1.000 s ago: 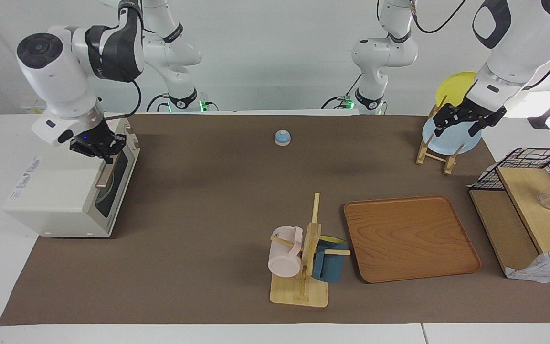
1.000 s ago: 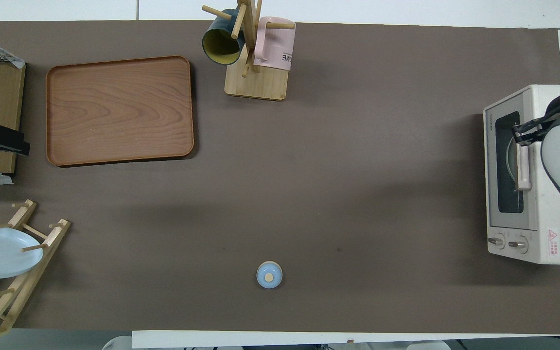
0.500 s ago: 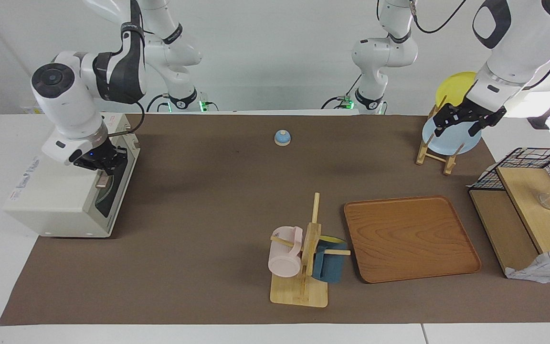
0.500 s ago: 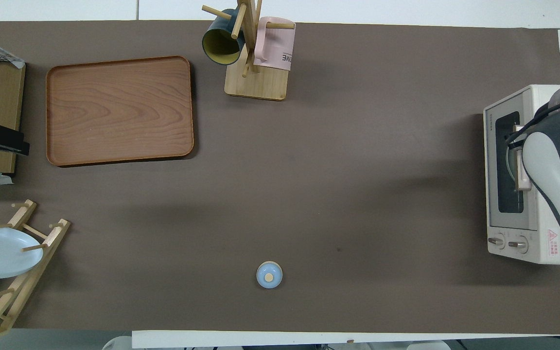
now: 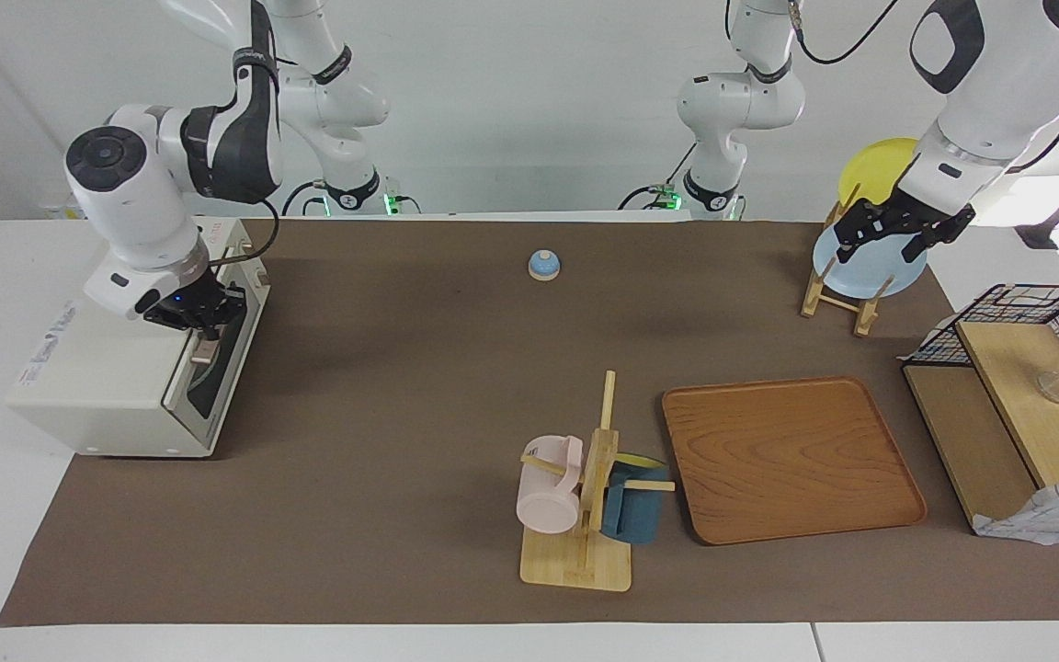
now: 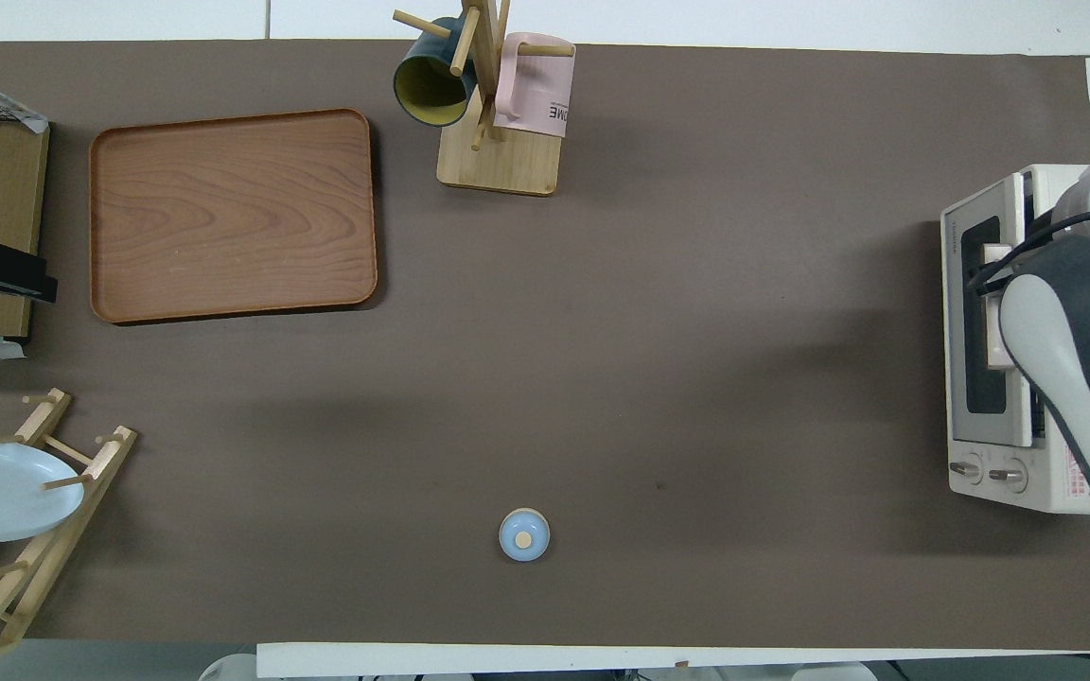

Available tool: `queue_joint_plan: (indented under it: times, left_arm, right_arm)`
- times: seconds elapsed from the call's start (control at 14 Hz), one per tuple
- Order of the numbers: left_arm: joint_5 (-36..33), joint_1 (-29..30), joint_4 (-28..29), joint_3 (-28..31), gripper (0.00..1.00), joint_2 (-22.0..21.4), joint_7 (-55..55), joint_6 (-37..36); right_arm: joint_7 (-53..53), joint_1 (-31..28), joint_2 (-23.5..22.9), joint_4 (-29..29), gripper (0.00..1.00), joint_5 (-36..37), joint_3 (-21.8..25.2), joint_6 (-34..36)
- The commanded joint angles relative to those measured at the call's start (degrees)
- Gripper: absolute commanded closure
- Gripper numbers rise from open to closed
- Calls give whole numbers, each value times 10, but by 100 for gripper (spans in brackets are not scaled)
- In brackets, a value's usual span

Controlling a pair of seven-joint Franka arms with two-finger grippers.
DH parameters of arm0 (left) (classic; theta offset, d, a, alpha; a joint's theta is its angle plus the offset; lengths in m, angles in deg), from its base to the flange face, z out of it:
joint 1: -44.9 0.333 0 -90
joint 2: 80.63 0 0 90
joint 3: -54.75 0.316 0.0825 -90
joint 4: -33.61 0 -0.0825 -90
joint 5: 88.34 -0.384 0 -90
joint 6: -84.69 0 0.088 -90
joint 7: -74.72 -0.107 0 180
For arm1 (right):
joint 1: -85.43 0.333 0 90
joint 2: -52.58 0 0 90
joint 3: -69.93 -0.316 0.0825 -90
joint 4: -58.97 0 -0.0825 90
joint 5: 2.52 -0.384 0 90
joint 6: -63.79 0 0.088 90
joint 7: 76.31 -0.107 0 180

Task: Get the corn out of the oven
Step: 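Reach the right gripper to the oven door and pull it open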

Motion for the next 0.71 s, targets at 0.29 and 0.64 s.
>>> queue_joint_plan:
  times: [0.29,0.64]
  left_arm:
    - [-2,5,4,-3,0,-5,-6,8]
    - [-2,5,4,-3,0,-5,-6,8]
  right_arm:
    - [-115,70,-71,-19,100,-4,-3,-128]
    - [-132,91,-83,32,95,-48,-4,-77]
